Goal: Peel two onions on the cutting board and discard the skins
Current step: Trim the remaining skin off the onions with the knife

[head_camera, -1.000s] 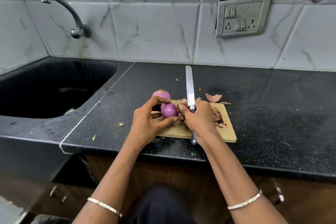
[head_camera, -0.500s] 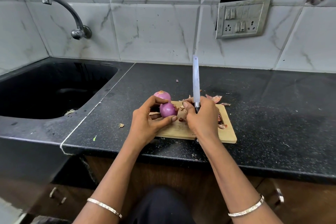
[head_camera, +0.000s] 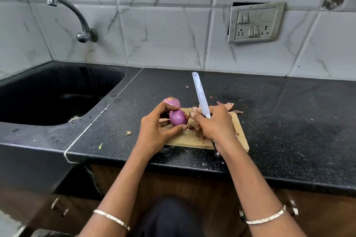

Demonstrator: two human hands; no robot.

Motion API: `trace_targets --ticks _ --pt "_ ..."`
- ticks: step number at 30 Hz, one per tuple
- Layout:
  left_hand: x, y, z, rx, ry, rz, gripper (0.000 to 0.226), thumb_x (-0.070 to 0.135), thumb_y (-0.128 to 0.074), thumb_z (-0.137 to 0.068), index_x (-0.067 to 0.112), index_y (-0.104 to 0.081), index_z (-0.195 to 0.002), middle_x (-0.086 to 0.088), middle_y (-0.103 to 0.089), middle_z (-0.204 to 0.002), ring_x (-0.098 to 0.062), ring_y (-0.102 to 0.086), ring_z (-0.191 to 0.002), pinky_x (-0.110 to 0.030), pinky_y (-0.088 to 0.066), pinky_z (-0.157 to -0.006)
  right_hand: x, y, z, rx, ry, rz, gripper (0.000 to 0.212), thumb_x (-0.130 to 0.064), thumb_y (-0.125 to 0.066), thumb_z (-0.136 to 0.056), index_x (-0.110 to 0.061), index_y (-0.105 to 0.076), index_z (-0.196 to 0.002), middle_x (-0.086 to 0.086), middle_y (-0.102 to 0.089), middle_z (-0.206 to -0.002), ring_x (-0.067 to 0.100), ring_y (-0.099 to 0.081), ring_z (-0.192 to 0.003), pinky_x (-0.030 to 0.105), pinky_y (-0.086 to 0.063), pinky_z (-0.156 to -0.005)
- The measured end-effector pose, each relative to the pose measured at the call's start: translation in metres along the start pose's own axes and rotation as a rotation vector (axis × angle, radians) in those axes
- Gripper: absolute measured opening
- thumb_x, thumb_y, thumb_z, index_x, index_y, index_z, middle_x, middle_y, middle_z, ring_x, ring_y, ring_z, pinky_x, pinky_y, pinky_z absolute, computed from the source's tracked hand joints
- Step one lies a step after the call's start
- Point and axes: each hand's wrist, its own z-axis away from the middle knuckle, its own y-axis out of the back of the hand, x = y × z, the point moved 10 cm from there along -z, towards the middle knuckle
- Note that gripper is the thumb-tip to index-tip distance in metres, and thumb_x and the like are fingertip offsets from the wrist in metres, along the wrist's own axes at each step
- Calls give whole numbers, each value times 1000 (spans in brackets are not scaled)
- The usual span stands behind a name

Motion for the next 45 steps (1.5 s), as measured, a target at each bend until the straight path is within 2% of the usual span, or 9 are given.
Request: trace_targets --ticks 9,13,16,19,25,29,34,40,45 --pt "3 0 0 -1 -31 -33 50 17 -95 -67 22 -65 -107 9 -71 -107 -9 -70 -98 -23 -60 -84 0 -13 4 -42 -30 6 20 -24 -67 -92 -6 -66 -82 16 -72 -73 38 -70 -74 50 -56 -63" --pt "4 0 0 3 -44 -39 50 16 -94 -68 20 -65 -108 8 -70 -108 -8 -70 -98 -21 -59 -83 3 -13 5 -48 -51 -21 25 -29 -67 -93 -5 -67 -85 16 -71 -72 29 -67 -62 40 -52 -55" --pt "5 0 0 7 -47 -33 50 17 -94 -68 19 -65 -109 8 -71 -107 -9 -70 -98 -21 -59 -83 1 -18 4 -63 -28 53 23 -30 -66 -93 -8 -67 -90 13 -71 -80 35 -70 -77 46 -56 -64" --pt "6 0 0 13 -39 -7 50 16 -93 -68 16 -65 -109 8 -71 -107 -9 -70 -97 -20 -58 -82 2 -23 4 -73 -34 111 25 -30 -60 -100 -5 -64 -104 14 -69 -99 34 -65 -94 34 -43 -68" --pt "1 0 0 23 -14 32 46 12 -92 -70 10 -66 -109 4 -72 -105 -10 -71 -95 -19 -58 -80 -9 -20 13 -1 -13 192 24 -22 -56 -102 -4 -61 -117 12 -65 -116 31 -58 -110 31 -37 -76" --pt "-3 1 -1 33 2 31 43 11 -91 -72 10 -67 -107 2 -73 -102 -8 -71 -92 -19 -58 -78 -29 -15 26 76 81 324 19 -16 -55 -101 -8 -58 -118 9 -65 -114 29 -59 -109 28 -30 -72" --pt "-5 1 -2 12 -2 -37 43 20 -93 -71 17 -70 -107 4 -74 -98 -12 -71 -91 -26 -61 -79 -49 2 30 214 196 295 3 -15 -53 -101 -15 -56 -103 6 -70 -94 29 -65 -90 34 -37 -67" --pt "-3 4 0 35 5 -15 46 20 -94 -70 15 -66 -107 2 -72 -103 -10 -70 -95 -19 -59 -78 -32 18 13 150 152 390 17 -13 -60 -98 -14 -67 -113 8 -70 -106 29 -63 -105 34 -41 -77" --pt "-2 6 -1 42 -6 -21 51 20 -94 -70 18 -63 -110 3 -70 -110 -13 -69 -102 -22 -59 -80 -20 30 4 131 124 372 18 -14 -68 -91 -24 -78 -102 0 -74 -92 21 -69 -90 31 -45 -70"
